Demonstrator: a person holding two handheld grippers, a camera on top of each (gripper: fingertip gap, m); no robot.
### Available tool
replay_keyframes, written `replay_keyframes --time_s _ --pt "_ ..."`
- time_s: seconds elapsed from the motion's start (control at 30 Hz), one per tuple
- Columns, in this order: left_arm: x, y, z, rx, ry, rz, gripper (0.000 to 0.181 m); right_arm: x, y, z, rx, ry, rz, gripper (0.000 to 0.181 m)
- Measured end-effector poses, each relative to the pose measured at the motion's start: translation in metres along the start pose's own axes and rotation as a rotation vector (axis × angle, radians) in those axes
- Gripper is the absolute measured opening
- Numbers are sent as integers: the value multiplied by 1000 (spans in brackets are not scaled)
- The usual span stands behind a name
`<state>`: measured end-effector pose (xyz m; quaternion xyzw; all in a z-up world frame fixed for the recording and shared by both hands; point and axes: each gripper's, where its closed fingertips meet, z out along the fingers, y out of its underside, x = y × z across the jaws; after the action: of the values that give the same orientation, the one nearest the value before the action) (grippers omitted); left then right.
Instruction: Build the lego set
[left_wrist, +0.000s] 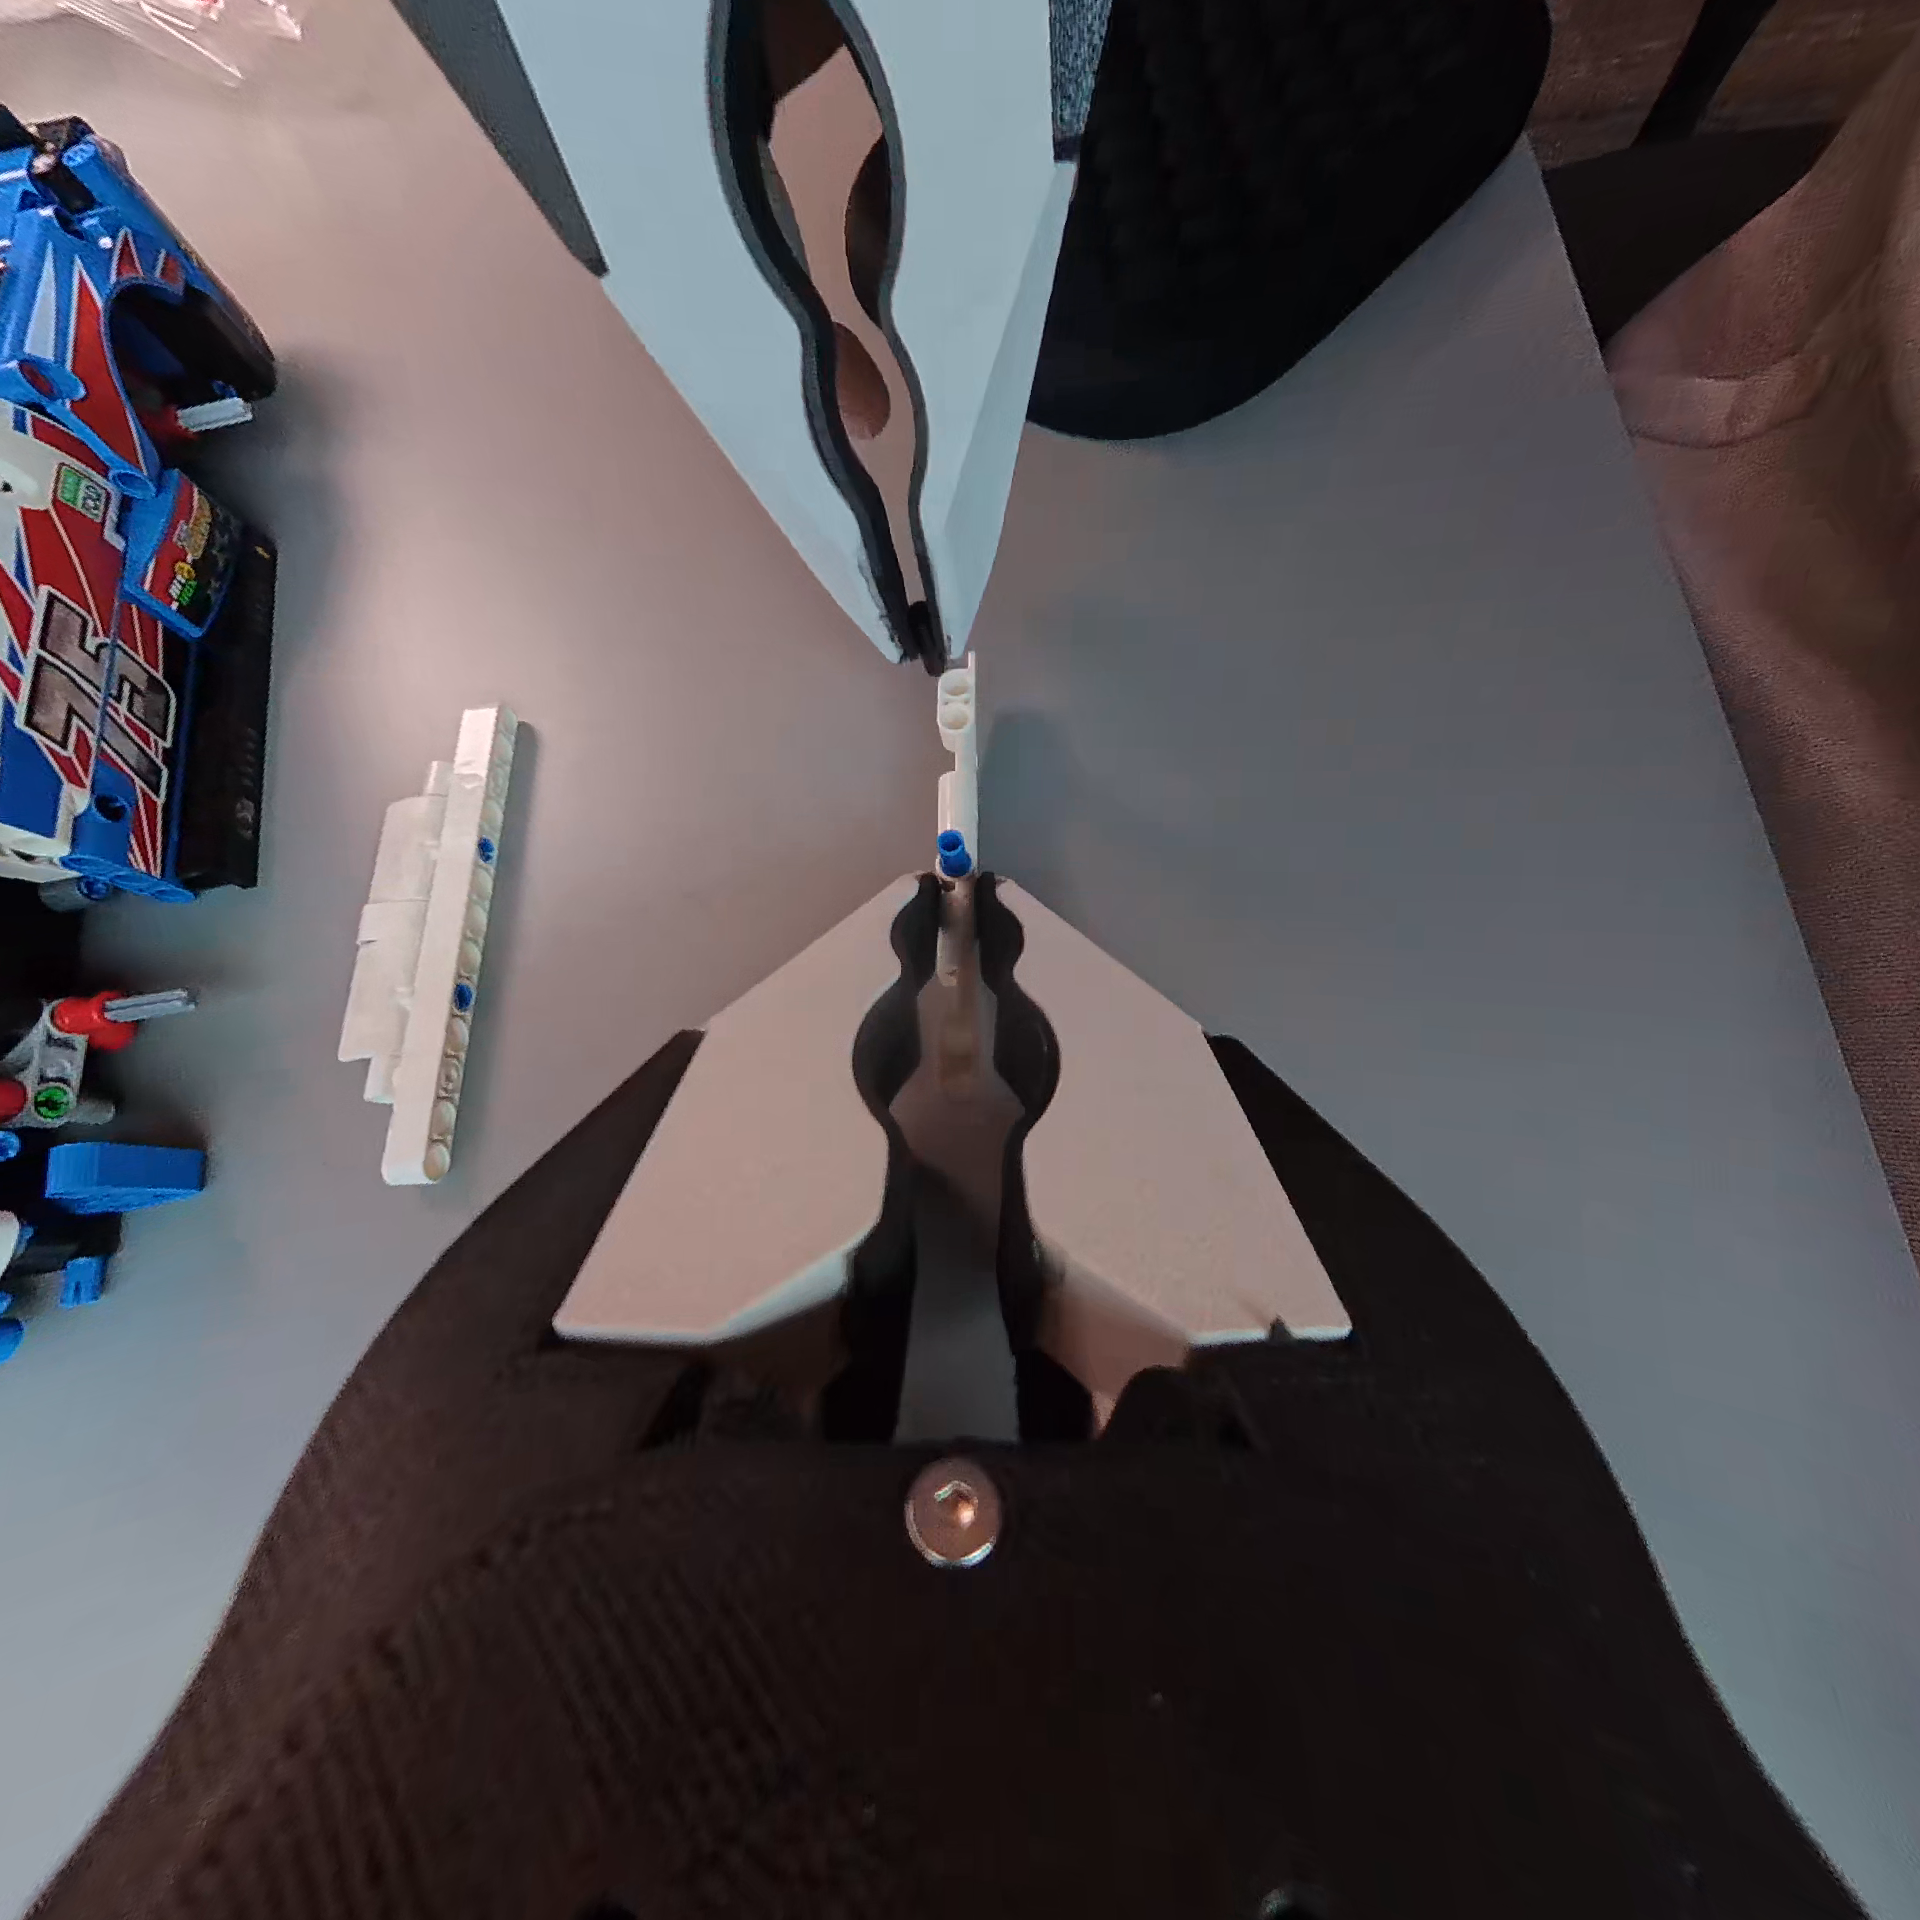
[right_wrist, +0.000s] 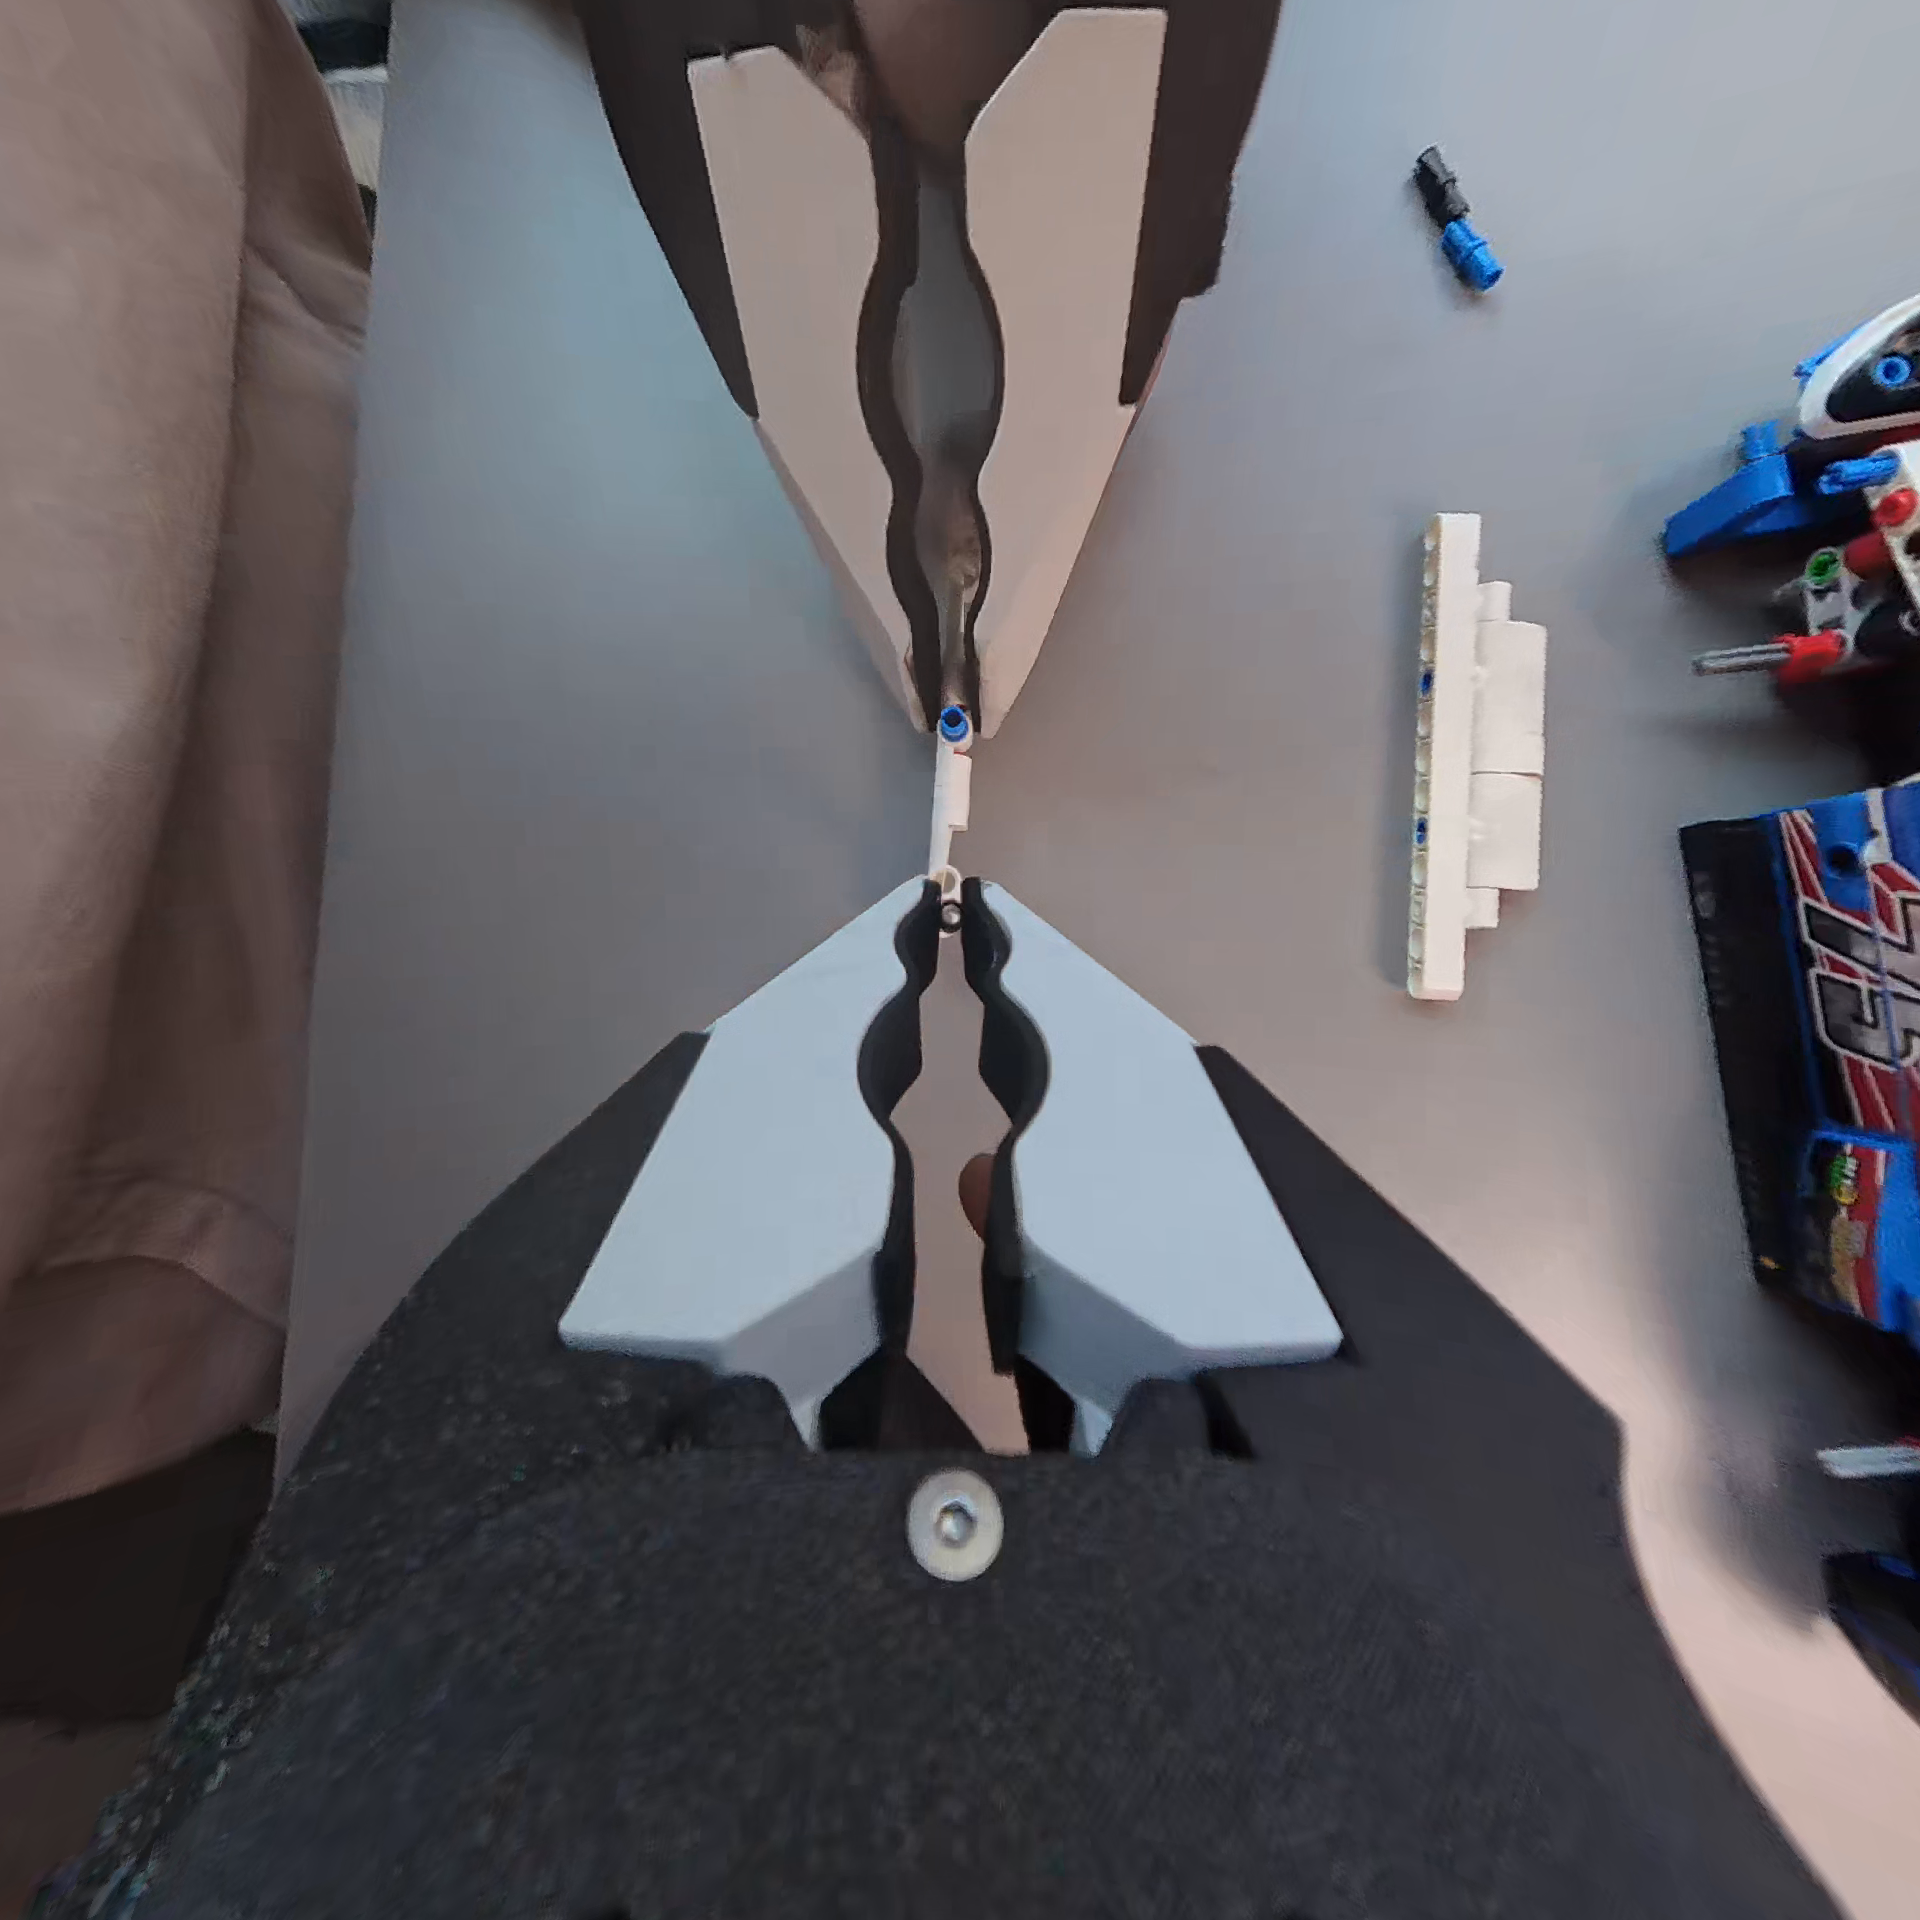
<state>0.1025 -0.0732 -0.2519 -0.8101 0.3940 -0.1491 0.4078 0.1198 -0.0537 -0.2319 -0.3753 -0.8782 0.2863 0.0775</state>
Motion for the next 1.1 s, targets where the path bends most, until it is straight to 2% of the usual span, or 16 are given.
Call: replay_keyframes --time_s 0.13,0.63,0.9,1.1 --pt "1 -1 0 2 0 -12 6 -1 2 1 74 11 57 1" --pt "2 -4 0 12 -2 -50 6 2 9 4 186 78 138 2" --pt "3 -5 3 4 -40 -63 6 3 12 3 238 82 325 1" --pt "4 -6 3 -5 -63 -84 6 5 12 1 296 141 474 1"
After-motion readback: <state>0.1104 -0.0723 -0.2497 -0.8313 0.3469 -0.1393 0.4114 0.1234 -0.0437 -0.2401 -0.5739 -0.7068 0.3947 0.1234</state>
